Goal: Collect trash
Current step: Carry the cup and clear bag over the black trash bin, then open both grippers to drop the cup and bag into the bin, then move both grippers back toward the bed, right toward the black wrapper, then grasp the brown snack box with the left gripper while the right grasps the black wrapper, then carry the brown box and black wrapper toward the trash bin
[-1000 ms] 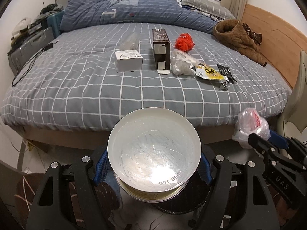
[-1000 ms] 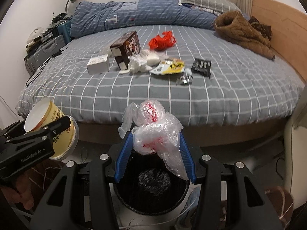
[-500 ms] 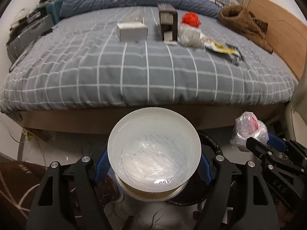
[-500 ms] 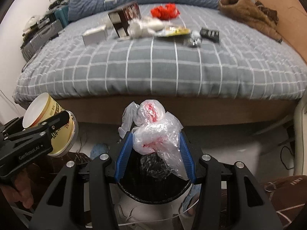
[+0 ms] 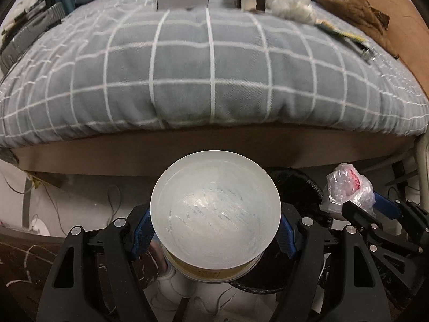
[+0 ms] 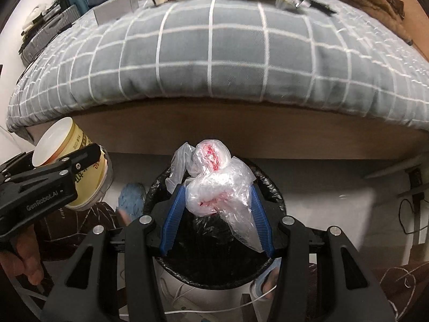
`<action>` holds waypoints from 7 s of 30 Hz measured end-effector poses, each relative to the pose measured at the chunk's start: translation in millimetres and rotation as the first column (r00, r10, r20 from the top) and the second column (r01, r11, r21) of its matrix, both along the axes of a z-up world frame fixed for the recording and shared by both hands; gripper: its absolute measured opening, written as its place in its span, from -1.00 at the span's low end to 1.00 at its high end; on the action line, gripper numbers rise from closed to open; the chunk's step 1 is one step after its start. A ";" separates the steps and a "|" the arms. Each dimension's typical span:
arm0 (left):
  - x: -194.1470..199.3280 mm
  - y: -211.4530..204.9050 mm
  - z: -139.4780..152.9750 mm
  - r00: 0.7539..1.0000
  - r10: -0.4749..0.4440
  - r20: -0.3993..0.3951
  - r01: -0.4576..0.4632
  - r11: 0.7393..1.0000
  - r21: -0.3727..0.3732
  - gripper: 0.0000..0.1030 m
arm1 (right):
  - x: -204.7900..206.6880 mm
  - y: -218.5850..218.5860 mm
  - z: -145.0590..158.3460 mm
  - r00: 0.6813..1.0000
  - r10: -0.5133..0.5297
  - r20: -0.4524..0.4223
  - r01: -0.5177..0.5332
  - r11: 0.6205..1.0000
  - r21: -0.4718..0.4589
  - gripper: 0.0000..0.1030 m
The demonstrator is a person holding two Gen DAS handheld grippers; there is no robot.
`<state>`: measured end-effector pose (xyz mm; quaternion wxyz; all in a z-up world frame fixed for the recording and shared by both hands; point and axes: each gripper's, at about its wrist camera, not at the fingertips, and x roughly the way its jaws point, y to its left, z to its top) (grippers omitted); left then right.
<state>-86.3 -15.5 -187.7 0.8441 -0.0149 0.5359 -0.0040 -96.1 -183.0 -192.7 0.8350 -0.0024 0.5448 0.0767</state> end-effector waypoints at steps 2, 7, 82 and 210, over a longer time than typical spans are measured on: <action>2.5 2.0 -6.9 1.000 -0.001 -0.012 0.001 1.000 0.000 0.40 | 3.2 1.8 -9.8 1.000 0.008 -0.022 -0.008 1.000 -0.007 -0.08; 6.9 11.4 -23.4 0.999 0.012 -0.044 -0.012 1.000 -0.001 0.40 | 10.4 9.4 -28.9 0.998 0.031 -0.063 -0.032 0.999 -0.005 -0.08; -0.7 -96.1 57.0 0.981 -0.130 0.144 0.131 0.991 0.002 0.89 | -17.3 -107.3 75.1 0.936 -0.195 0.294 0.228 0.970 -0.081 0.85; 216.1 -45.0 136.2 0.953 -0.036 0.300 0.034 0.999 0.011 -0.16 | 224.1 -104.8 120.3 0.944 -0.197 0.263 0.219 0.974 -0.055 -0.40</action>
